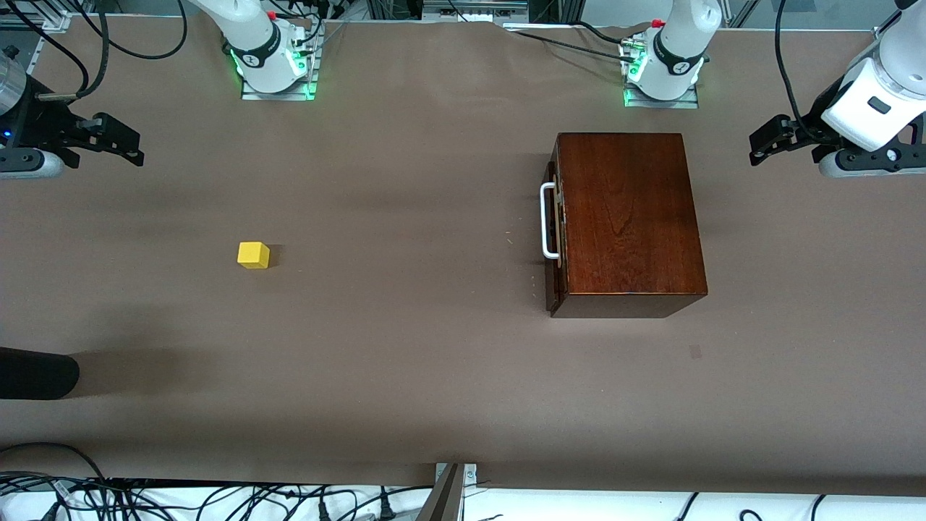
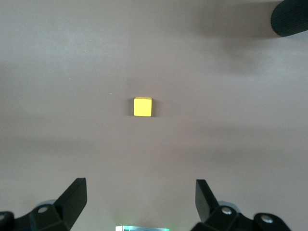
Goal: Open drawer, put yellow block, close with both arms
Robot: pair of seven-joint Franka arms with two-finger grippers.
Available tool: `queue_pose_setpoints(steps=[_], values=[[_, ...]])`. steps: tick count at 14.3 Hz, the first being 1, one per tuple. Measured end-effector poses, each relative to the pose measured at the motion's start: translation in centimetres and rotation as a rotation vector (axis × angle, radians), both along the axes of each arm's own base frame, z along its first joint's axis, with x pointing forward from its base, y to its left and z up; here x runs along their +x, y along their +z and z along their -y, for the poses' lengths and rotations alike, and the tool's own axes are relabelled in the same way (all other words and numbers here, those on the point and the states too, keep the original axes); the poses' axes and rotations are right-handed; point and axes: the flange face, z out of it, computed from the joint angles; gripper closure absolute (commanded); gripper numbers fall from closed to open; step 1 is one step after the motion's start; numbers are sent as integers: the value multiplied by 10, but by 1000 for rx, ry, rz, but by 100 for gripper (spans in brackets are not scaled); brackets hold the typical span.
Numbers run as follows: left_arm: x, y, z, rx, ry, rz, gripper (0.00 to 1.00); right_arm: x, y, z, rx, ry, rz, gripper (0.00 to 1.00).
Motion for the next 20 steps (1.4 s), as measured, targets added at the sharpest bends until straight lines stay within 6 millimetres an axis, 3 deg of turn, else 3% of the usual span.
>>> queue_pose_setpoints(steps=[20], values=[[0,0,0,0,0,0,0,0,-2,-1,-16,5,-5,0]])
